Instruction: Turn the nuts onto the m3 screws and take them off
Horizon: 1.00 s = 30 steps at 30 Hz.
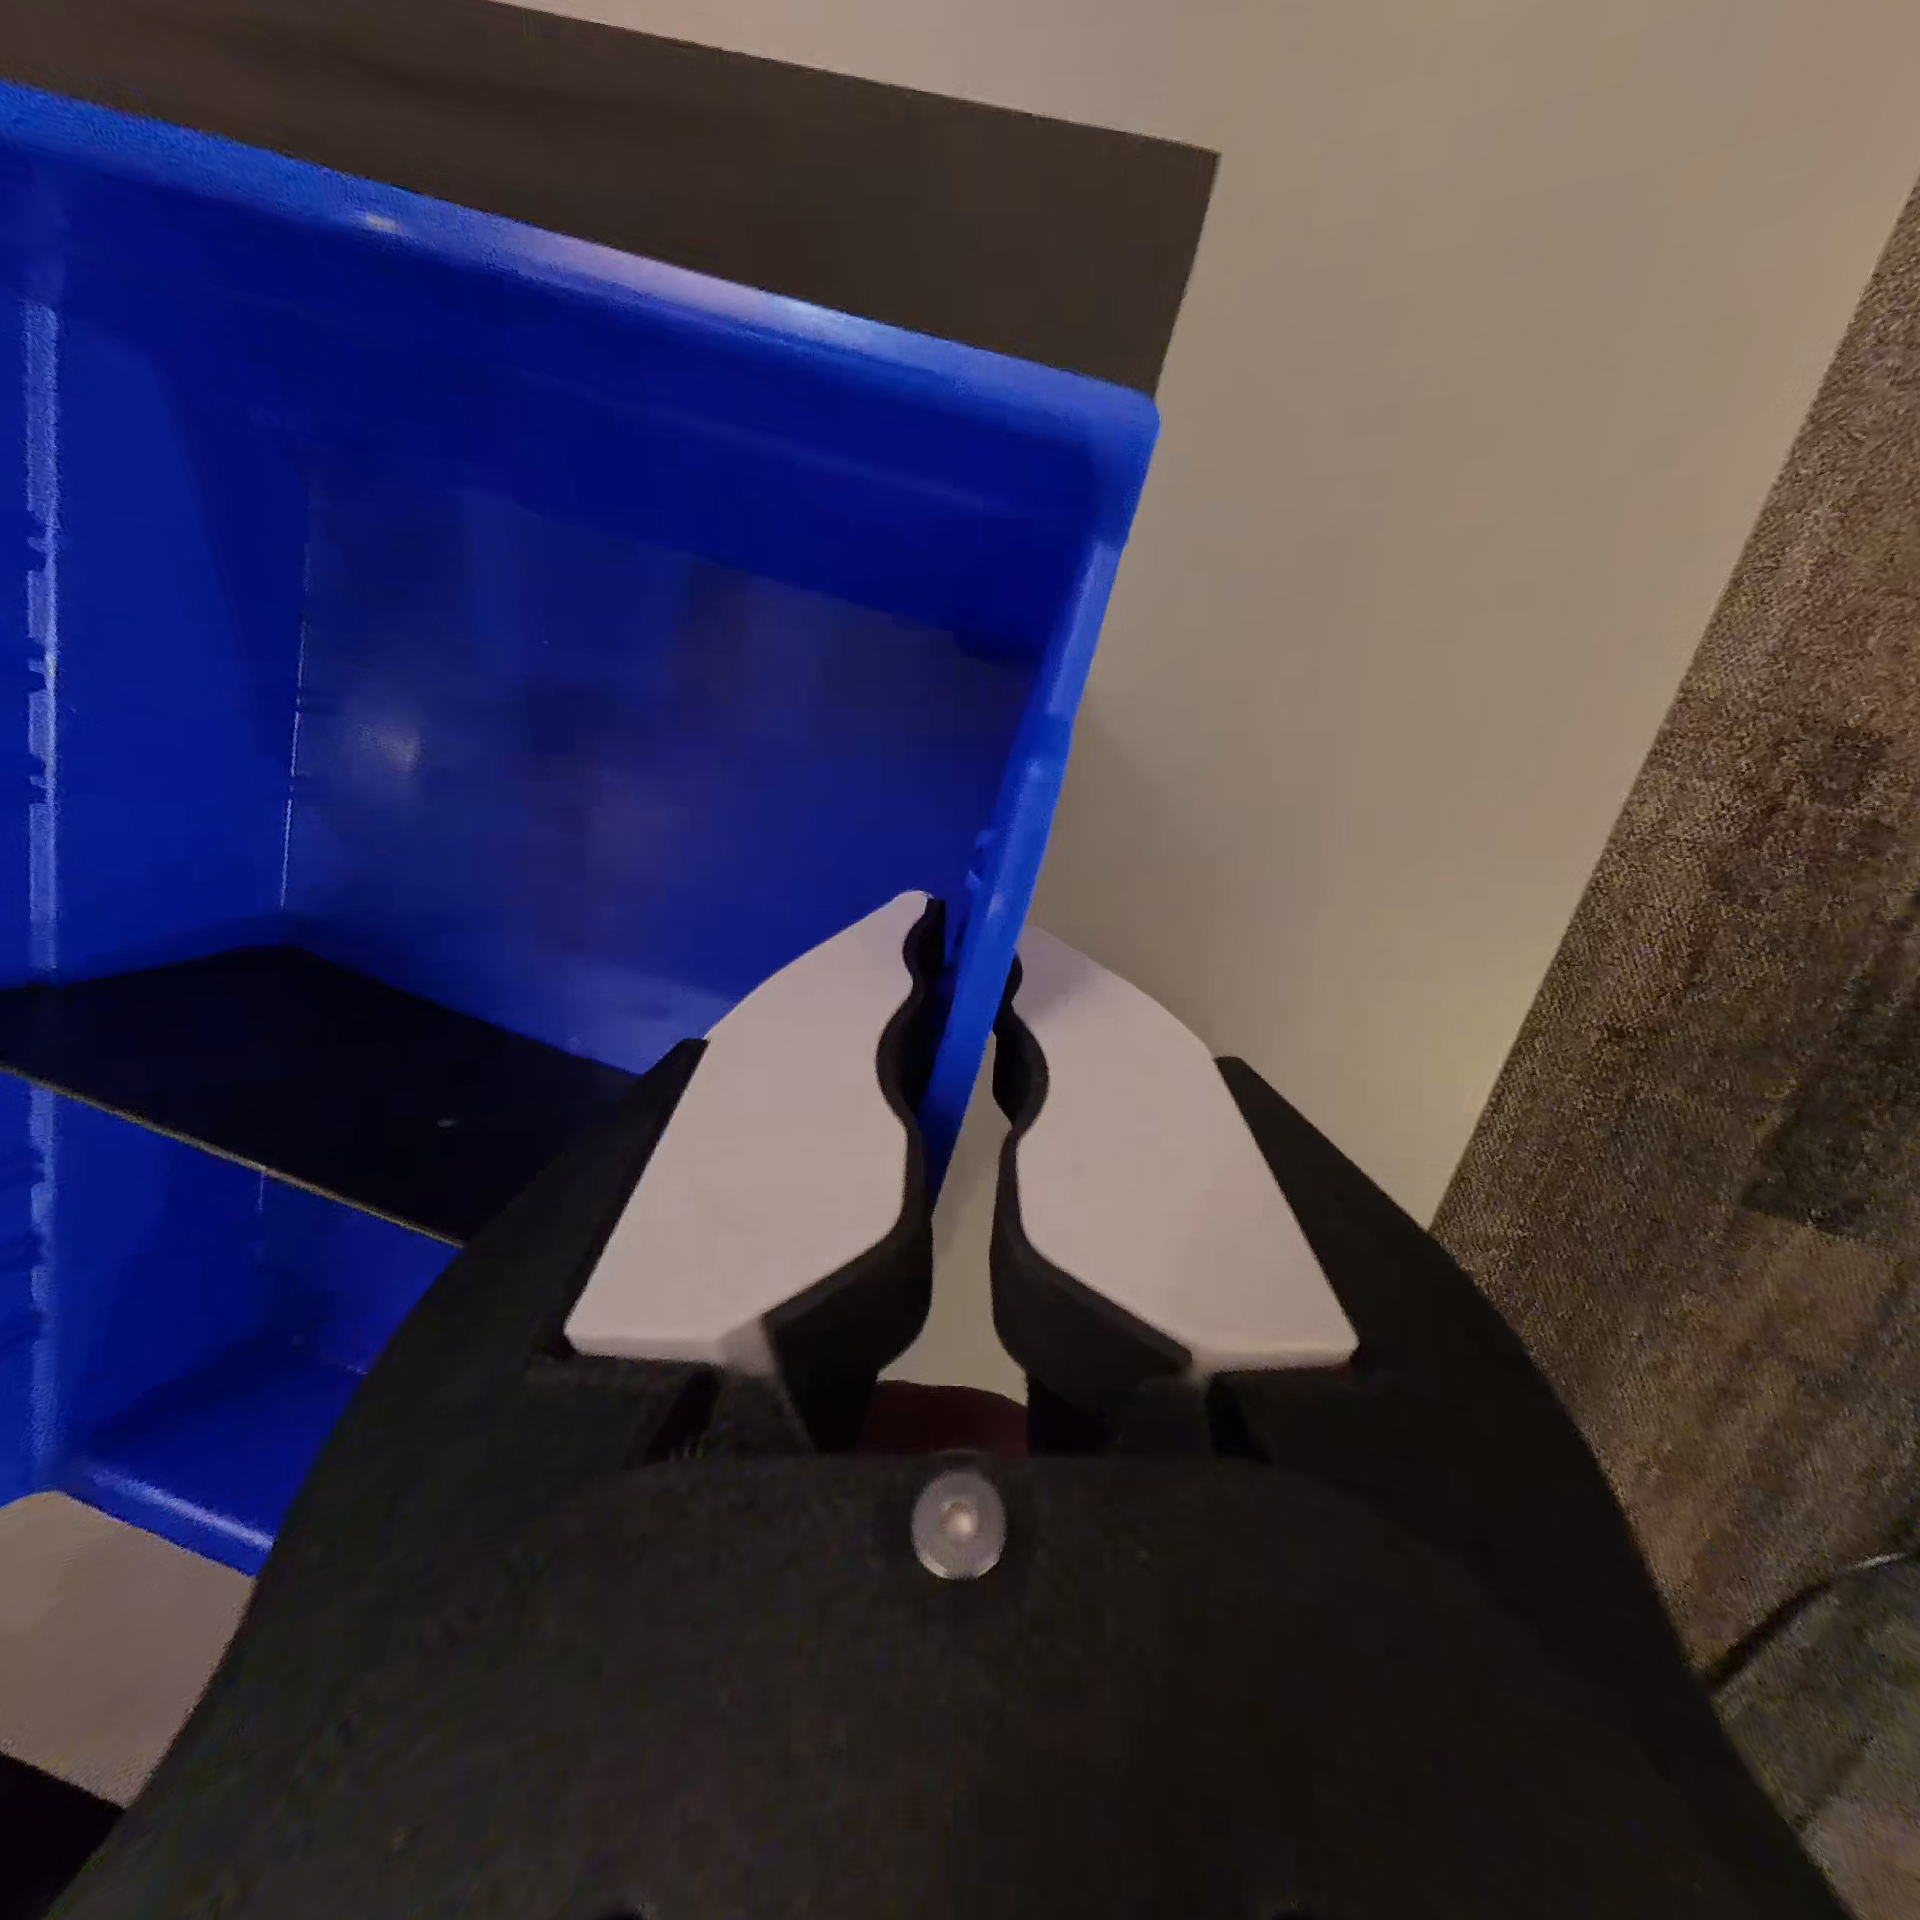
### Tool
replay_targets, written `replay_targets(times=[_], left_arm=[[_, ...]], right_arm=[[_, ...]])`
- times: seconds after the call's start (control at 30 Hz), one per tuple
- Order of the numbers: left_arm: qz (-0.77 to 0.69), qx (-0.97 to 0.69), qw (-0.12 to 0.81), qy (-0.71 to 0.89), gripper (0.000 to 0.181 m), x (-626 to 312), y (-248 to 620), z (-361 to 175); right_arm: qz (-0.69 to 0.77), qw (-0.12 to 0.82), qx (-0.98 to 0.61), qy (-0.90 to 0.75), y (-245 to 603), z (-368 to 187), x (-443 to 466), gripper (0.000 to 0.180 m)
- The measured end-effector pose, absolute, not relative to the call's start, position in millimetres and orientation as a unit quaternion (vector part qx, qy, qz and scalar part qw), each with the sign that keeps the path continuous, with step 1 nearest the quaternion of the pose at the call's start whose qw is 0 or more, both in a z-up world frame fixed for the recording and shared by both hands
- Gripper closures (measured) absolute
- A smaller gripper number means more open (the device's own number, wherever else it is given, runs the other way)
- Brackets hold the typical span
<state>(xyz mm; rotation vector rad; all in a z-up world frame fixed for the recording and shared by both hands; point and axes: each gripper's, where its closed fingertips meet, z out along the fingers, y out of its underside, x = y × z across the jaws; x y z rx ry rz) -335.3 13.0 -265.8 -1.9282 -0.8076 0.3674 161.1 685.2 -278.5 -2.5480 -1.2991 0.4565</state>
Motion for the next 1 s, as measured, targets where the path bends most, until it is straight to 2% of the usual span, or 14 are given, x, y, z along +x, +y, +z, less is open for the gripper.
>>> replay_targets(times=[0.2, 0.23, 0.27, 0.3, 0.37, 0.53, 0.67, 0.77, 0.87, 0.97, 1.0], left_arm=[[0.153, -0.79, 0.495, -0.327, 0.179, -332, 11, -265], [0.151, -0.789, 0.501, -0.322, 0.178, -332, 11, -265], [0.144, -0.788, 0.507, -0.319, 0.176, -331, 11, -264], [0.141, -0.783, 0.515, -0.321, 0.164, -331, 10, -261], [0.144, -0.783, 0.519, -0.311, 0.149, -330, 6, -257], [0.16, -0.776, 0.541, -0.281, 0.131, -323, -8, -234], [0.183, -0.748, 0.6, -0.217, 0.125, -307, -12, -181], [0.171, -0.746, 0.617, -0.181, 0.118, -290, -10, -147], [0.147, -0.767, 0.609, -0.142, 0.121, -269, 4, -128], [0.127, -0.797, 0.58, -0.106, 0.131, -252, 27, -127], [0.119, -0.799, 0.582, -0.094, 0.143, -248, 37, -127]], right_arm=[[0.149, 0.137, -0.868, -0.453, 695, -277, 157, 0.171], [0.158, 0.148, -0.865, -0.453, 696, -275, 155, 0.168], [0.185, 0.15, -0.859, -0.453, 693, -272, 150, 0.151], [0.208, 0.154, -0.855, -0.45, 691, -268, 146, 0.14], [0.213, 0.172, -0.851, -0.447, 694, -259, 147, 0.134], [0.211, 0.255, -0.827, -0.455, 701, -218, 152, 0.121], [0.185, 0.361, -0.792, -0.456, 691, -153, 171, 0.144], [0.186, 0.431, -0.743, -0.476, 650, -98, 178, 0.161], [0.205, 0.491, -0.669, -0.519, 583, -57, 168, 0.18], [0.231, 0.516, -0.607, -0.558, 506, -43, 152, 0.18], [0.249, 0.515, -0.59, -0.57, 479, -44, 145, 0.18]])
